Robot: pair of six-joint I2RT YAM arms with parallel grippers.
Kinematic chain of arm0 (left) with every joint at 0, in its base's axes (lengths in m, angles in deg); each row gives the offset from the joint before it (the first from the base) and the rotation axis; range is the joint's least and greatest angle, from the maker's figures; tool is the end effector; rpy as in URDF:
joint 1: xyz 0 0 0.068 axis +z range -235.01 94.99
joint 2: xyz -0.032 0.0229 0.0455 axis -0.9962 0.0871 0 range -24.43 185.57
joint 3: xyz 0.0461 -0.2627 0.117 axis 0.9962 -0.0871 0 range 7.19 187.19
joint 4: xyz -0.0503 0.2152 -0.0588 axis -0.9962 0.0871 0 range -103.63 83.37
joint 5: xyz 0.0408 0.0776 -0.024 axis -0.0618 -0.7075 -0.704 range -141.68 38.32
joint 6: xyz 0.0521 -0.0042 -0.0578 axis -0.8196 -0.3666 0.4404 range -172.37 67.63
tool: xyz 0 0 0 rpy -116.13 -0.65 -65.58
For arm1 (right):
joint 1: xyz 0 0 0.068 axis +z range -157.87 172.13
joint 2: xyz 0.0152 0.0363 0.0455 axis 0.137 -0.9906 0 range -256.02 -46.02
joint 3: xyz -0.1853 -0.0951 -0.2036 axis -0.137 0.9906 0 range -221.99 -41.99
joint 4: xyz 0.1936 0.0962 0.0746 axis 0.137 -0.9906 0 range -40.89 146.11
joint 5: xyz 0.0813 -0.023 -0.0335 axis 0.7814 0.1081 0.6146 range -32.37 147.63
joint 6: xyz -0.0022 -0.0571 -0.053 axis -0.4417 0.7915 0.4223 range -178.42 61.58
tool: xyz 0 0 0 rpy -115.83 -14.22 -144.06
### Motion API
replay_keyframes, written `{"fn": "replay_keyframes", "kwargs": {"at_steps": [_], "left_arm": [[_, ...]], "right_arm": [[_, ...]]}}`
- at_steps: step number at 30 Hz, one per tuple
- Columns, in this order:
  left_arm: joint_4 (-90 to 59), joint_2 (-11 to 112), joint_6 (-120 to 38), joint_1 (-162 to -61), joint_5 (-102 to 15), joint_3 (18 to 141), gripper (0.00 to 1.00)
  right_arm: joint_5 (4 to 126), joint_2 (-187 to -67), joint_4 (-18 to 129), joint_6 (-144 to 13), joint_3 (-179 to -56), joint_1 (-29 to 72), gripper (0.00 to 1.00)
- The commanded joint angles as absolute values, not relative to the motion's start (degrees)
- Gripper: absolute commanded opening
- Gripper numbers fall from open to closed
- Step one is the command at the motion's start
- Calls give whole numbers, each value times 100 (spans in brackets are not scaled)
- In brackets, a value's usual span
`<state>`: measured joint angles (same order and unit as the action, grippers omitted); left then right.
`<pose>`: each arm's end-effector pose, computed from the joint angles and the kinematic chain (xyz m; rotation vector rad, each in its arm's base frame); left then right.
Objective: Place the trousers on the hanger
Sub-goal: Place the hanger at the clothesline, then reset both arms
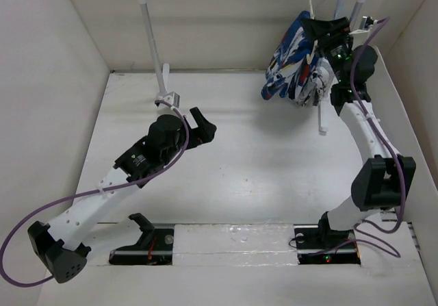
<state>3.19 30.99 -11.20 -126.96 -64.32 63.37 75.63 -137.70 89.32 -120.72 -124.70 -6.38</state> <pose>0.1598 -0.1240 0.3709 -0.1466 1.9168 -0.7979 0.3695 0.0301 0.4794 0.3576 1.1972 1.1554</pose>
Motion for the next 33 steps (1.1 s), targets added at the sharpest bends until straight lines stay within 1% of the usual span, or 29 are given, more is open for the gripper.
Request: {"fn": "replay_keyframes", "kwargs": {"at_steps": [1,2,5,8,10,13,15,18,20,22,23,24,25,26,28,29,30,31,33], "left_arm": [[386,3138,-1264,-12693,-6670,6827,92],[421,3182,-1299,-12693,-6688,6888,92],[491,3270,-1335,-12693,-6741,7143,93],[465,3288,-1317,-12693,-6715,7328,94],[369,3279,-1317,-12693,-6636,7407,95],[289,3253,-1309,-12640,-6600,7407,98],[237,3218,-1300,-12571,-6583,7355,99],[315,3156,-1326,-12508,-6687,7302,99],[534,3077,-1309,-12508,-6846,7241,99],[815,2998,-1300,-12508,-7004,7074,99],[903,2893,-1308,-12508,-7013,6978,99],[1000,2831,-1274,-12508,-7031,6751,99],[1184,2709,-1221,-12508,-7005,6618,99],[1238,2647,-1151,-12508,-6979,6451,99],[1273,2402,-896,-12508,-6786,5898,98],[1256,2330,-800,-12508,-6724,5730,98],[1195,2251,-642,-12508,-6602,5407,98],[881,2059,-545,-12508,-6409,5143,97],[774,2040,-518,-12508,-6346,5035,97]], "right_arm": [[7609,-12997,8478,-10959,-12531,-726,100],[7556,-12725,7980,-10601,-12513,-787,100],[7100,-12093,7205,-9923,-12216,-787,100],[6573,-11582,6589,-9439,-11873,-840,100],[6344,-11142,6332,-9253,-11573,-1076,100],[6386,-10737,5823,-8866,-11283,-1357,100],[6501,-10413,5637,-8620,-11099,-1420,100],[6650,-9965,5155,-8339,-10519,-1543,100],[6781,-9429,4874,-8129,-9966,-1543,100],[7140,-8798,4593,-8022,-9353,-1543,100],[7195,-8594,4156,-7839,-9158,-1308,100],[6908,-8409,3856,-7794,-8999,-1106,100],[6871,-8225,3331,-7697,-8849,-956,100],[6809,-7814,3082,-7540,-8491,-841,100],[6502,-7372,2398,-7381,-8164,-700,100],[6458,-6918,2220,-7250,-7936,-700,100],[6483,-6713,2079,-7196,-7821,-700,100],[6623,-6415,1869,-7135,-7663,-700,100],[6711,-6273,1840,-7143,-7557,-700,100]]}}
